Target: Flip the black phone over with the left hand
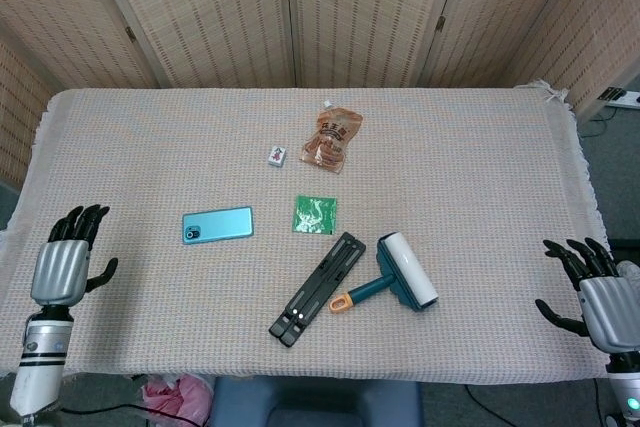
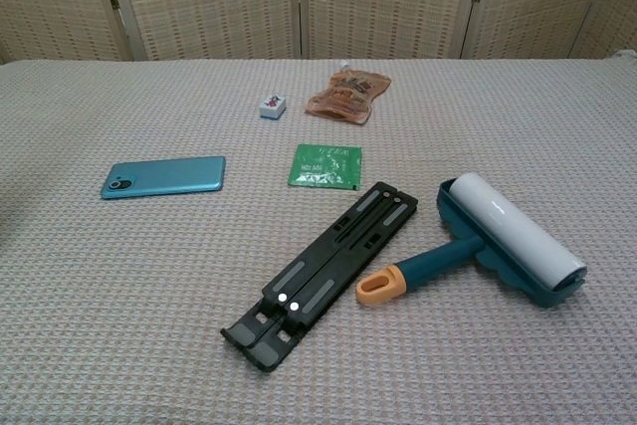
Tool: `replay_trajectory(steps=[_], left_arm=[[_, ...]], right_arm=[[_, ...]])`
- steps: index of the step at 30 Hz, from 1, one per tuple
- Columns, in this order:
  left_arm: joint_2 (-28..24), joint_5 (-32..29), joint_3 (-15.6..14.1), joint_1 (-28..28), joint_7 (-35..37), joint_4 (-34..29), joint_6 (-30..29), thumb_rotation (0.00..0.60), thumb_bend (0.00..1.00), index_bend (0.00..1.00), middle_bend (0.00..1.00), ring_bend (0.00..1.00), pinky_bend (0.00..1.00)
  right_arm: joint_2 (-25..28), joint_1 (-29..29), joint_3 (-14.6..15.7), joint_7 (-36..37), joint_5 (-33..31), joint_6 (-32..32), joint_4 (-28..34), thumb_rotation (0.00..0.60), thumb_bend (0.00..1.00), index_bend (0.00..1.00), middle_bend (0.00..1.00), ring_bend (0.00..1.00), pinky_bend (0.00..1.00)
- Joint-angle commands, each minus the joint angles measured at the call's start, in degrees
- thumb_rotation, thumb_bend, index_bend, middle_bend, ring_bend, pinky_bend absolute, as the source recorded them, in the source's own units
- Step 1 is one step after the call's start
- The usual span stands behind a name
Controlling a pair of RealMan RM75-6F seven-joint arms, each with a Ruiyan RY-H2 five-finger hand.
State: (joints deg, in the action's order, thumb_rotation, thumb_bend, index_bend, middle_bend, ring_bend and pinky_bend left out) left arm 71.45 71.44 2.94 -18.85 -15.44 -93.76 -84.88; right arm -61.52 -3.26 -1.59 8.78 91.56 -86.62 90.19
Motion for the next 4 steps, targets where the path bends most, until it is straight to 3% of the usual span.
replay_trajectory(steps=[1,4], left_arm=[[-1.3,1.7,-1.6,2.6,0.5,-1.6,-2.3,0.600,0.33,0.16,0.14,0.10,0.18],[-1.8,2.9,-2.6,4.4,0.7,-2.0,-3.2,0.600,0.33,0.16,0.14,0.10,0.18]], right_arm=[[-0.1,-0.2,-0.1,-0.1,-0.1,0.2,0.1,0.600,0.16,0.16,0.29,0.14,0.09],[-0.2,-0.4,-0.2,-0.2,-0.3,0.5,0.4,0.600,0.16,0.16,0.29,0.14,0.09]])
